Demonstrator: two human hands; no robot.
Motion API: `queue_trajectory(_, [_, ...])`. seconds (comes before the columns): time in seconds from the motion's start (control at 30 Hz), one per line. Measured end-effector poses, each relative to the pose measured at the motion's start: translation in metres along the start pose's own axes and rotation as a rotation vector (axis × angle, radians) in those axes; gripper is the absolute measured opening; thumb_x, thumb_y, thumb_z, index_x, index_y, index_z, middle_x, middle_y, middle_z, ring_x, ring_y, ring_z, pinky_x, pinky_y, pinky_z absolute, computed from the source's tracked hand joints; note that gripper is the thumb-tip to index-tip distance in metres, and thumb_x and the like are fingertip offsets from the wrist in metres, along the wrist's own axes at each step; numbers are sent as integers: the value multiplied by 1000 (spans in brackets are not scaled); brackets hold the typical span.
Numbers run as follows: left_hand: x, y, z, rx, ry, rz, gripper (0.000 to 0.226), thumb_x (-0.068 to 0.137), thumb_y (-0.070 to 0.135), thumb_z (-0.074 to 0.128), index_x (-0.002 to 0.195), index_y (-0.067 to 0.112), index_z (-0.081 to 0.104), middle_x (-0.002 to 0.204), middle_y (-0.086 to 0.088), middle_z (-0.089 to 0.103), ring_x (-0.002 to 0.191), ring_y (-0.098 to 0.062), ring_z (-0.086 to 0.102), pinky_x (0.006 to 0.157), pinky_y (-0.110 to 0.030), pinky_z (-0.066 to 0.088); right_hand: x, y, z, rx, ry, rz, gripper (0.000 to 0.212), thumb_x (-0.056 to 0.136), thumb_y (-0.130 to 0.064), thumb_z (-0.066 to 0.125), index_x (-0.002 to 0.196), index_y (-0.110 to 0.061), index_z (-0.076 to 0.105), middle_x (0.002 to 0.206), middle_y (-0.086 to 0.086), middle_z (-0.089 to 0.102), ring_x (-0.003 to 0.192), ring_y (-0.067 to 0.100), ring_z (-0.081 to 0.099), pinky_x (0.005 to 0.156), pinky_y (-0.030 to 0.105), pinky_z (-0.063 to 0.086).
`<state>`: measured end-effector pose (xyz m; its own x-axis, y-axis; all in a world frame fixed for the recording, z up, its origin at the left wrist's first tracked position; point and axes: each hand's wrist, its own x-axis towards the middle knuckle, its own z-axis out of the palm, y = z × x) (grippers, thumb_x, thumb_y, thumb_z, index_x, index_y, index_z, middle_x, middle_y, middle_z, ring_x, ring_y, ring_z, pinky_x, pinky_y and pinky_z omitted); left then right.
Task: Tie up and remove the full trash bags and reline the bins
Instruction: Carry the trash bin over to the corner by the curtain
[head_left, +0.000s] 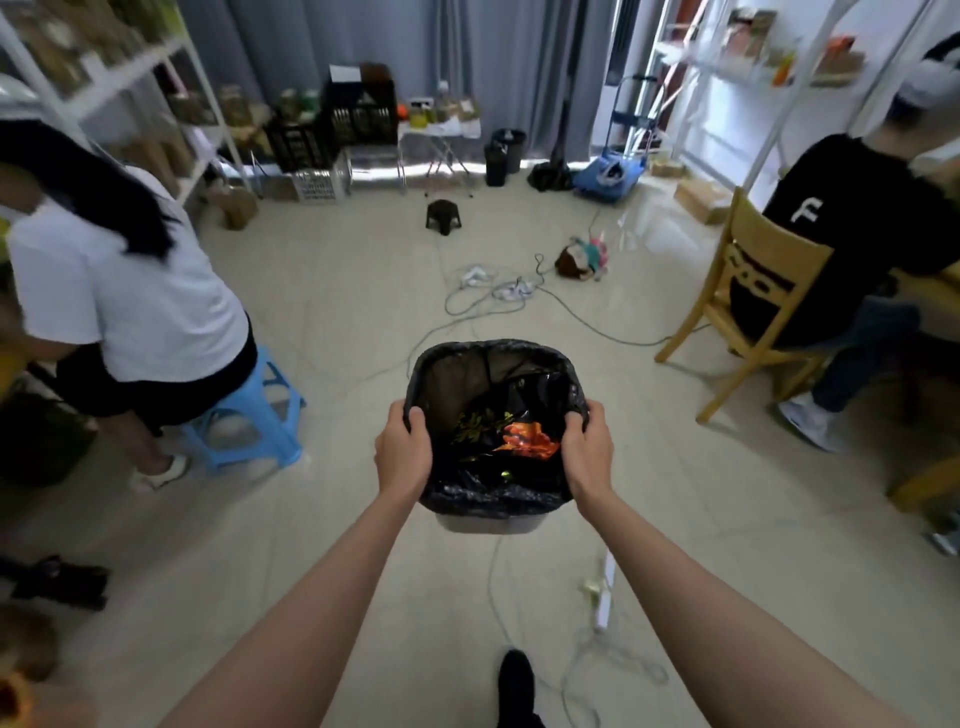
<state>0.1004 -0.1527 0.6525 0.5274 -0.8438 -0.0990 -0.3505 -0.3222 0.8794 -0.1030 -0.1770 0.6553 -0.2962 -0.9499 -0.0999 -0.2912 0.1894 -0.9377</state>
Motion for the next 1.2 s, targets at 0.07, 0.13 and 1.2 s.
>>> queue_trajectory(0.07, [28, 19, -1, 12, 10, -2, 29, 101, 35, 32, 113, 19, 53, 112, -7, 62, 107, -31, 54, 91, -41, 41, 26, -21, 11, -6, -1, -7, 23, 95, -26, 40, 114, -21, 51, 111, 8, 59, 107, 27, 53, 96, 46, 42])
queue_trajectory(0.13, [60, 38, 3, 16, 22, -8, 31, 101, 35, 32, 116, 18, 53, 114, -9, 61, 110, -33, 53, 92, -42, 41, 57, -41, 22, -6, -2, -17, 21, 95, -25, 40, 112, -19, 51, 111, 9, 59, 105, 29, 53, 92, 43, 43])
queue_trajectory(1.2, [701, 243, 38, -64, 38, 107, 31, 96, 38, 33, 108, 22, 56, 104, -5, 61, 99, -28, 54, 84, -40, 41, 567, -322, 354, 78, 55, -58, 20, 97, -26, 39, 111, -19, 52, 98, 1, 55, 95, 20, 49, 82, 36, 36])
